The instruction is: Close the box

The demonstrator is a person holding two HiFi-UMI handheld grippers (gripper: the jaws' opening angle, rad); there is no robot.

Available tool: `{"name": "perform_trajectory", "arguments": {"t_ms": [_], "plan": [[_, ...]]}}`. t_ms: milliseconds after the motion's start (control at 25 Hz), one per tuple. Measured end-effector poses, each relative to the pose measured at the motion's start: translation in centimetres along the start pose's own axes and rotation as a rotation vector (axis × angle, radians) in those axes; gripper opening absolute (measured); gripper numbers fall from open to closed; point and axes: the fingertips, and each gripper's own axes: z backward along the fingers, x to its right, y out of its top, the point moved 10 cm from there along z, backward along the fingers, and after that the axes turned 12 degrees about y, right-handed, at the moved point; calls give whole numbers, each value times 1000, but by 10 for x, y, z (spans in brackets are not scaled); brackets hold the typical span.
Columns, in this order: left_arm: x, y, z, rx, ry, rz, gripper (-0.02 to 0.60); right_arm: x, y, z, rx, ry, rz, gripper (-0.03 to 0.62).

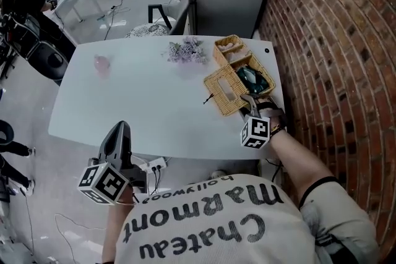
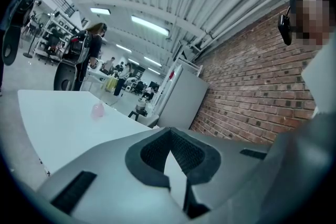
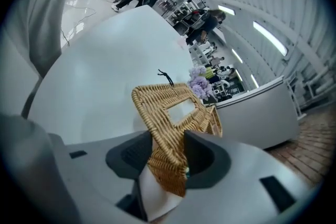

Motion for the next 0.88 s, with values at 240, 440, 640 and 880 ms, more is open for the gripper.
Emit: {"name": "perform_trajectory", "arguments": {"t_ms": [240, 440, 640, 880], "plan": [[2, 4, -7, 22, -20, -7, 2, 4, -3, 4, 49, 7, -119, 192], [5, 9, -9, 14, -18, -9, 2, 6, -5, 7, 109, 9, -248, 192], [7, 10, -12, 16, -17, -13, 2, 9, -9, 10, 154, 12, -332, 190], [10, 8, -12, 11, -24, -15, 2, 14, -15, 15, 221, 35, -444, 187]]}}
